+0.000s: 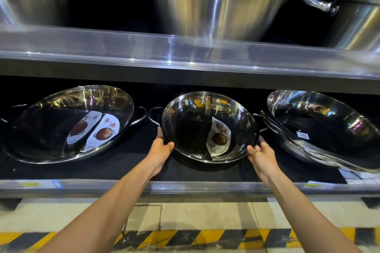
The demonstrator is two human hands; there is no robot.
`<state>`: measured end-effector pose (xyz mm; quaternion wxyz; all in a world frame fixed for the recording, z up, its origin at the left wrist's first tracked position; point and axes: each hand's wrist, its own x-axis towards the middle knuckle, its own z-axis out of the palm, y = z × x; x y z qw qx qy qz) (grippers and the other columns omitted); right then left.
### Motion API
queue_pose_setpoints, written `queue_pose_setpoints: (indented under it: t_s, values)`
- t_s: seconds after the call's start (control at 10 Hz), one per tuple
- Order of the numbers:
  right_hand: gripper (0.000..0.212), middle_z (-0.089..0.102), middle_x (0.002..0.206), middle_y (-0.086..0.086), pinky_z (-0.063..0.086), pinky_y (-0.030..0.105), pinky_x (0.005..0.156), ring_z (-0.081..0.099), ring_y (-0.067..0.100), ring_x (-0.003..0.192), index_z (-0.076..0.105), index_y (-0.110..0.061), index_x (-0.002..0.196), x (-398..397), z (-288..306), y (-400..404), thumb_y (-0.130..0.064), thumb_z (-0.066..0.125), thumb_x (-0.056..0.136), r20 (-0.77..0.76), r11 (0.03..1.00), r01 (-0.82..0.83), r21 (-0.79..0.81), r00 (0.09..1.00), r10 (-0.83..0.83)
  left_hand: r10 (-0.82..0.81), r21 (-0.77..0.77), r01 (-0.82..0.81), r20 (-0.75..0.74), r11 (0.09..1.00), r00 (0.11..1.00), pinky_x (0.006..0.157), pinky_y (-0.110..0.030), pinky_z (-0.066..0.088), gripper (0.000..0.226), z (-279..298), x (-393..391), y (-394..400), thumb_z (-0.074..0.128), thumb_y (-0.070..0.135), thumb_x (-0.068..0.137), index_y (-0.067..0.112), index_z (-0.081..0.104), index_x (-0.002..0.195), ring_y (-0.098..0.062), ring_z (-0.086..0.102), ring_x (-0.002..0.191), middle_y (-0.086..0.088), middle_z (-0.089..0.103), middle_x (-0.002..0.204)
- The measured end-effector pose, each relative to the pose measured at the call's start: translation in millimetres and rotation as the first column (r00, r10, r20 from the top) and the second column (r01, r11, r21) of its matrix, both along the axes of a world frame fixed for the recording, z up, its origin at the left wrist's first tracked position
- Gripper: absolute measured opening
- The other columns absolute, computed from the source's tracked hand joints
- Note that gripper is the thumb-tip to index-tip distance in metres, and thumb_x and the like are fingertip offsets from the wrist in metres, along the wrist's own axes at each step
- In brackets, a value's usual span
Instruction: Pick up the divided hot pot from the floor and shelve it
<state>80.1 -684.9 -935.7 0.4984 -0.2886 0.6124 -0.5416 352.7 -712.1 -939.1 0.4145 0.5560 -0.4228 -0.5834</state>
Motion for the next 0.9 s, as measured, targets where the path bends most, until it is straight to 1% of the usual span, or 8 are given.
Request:
queue_pose_setpoints:
  t_s: [0.2,0.3,0.4,0.5,0.6,0.7,0.8,0.9]
  values:
    - [0.062,0.049,0.141,0.013,0.027,0.046,0.117,0.043,0.024,0.133,0.012,-0.018,0.149,4,2,1,0.004,0.038,0.096,0.021,1.000,0.012,0.001,1.000,-0.012,0.009,0.010,-0.008,-0.030,1.000,1.000,0.114,-0.044,0.031,0.075,2,0,-1,0.037,-0.005,0.092,0.028,-0.003,0.145,-0.023,0.036,0.134,-0.006,0.023,0.154]
    - [0.061,0.048,0.141,0.014,0.028,0.046,0.117,0.043,0.025,0.133,0.013,-0.016,0.149,4,3,1,0.004,0.037,0.096,0.033,1.000,0.018,-0.007,0.999,-0.018,0.005,0.005,-0.005,-0.030,1.000,1.000,0.112,-0.043,0.034,0.074,1,2,-2,0.038,-0.004,0.092,0.028,-0.001,0.146,-0.023,0.037,0.134,-0.006,0.024,0.154]
    - [0.060,0.048,0.140,0.015,0.029,0.045,0.116,0.044,0.025,0.132,0.013,-0.013,0.148,5,6,-2,0.006,0.036,0.096,0.052,0.999,0.050,-0.009,0.997,-0.050,-0.034,-0.032,0.034,0.013,0.999,0.999,0.108,-0.039,0.040,0.069,1,6,-3,0.041,-0.004,0.090,0.025,0.011,0.145,-0.020,0.042,0.129,-0.002,0.027,0.152]
    - [0.059,0.048,0.141,0.016,0.032,0.044,0.114,0.046,0.027,0.130,0.015,-0.010,0.148,6,5,-5,0.007,0.036,0.095,0.039,0.998,0.065,0.013,0.997,-0.065,-0.090,-0.054,0.096,0.094,0.994,0.992,0.088,-0.028,0.049,0.050,1,10,-2,0.047,-0.002,0.088,0.019,0.037,0.133,-0.009,0.055,0.100,0.001,0.053,0.125]
    - [0.057,0.054,0.134,0.018,0.038,0.046,0.110,0.051,0.032,0.124,0.030,-0.006,0.143,10,6,-10,0.005,0.048,0.090,-0.200,0.989,0.097,0.113,0.977,-0.073,-0.111,0.007,0.112,0.192,0.994,0.975,0.094,-0.037,0.051,0.040,2,19,-3,0.053,0.004,0.087,0.008,0.044,0.126,-0.019,0.058,0.101,0.004,0.056,0.100]
    - [0.044,0.063,0.122,0.021,0.042,0.046,0.104,0.056,0.037,0.116,0.049,-0.001,0.130,19,28,-5,-0.002,0.054,0.086,-0.566,0.958,0.221,0.182,0.820,-0.082,-0.158,0.011,0.176,0.493,0.984,0.856,0.074,-0.030,0.050,0.020,19,35,4,0.050,0.013,0.090,0.003,0.048,0.106,-0.020,0.057,0.086,-0.005,0.055,0.093]
    - [0.034,0.064,0.118,0.024,0.042,0.041,0.099,0.058,0.039,0.112,0.056,0.004,0.120,35,65,13,0.001,0.049,0.087,-0.709,0.971,0.206,0.122,0.702,-0.060,-0.166,-0.098,0.337,0.722,0.936,0.672,0.076,-0.030,0.046,0.031,57,53,26,0.042,0.013,0.093,0.002,0.047,0.121,-0.024,0.057,0.091,-0.016,0.057,0.108]
    - [0.032,0.067,0.108,0.027,0.047,0.042,0.088,0.061,0.043,0.105,0.056,0.000,0.119,62,105,32,0.000,0.044,0.089,-0.793,0.971,0.091,0.220,0.596,0.124,-0.143,-0.093,0.493,0.897,0.865,0.419,0.105,-0.033,0.035,0.042,99,67,46,0.032,0.018,0.096,0.011,0.032,0.138,-0.027,0.044,0.125,-0.013,0.045,0.136]
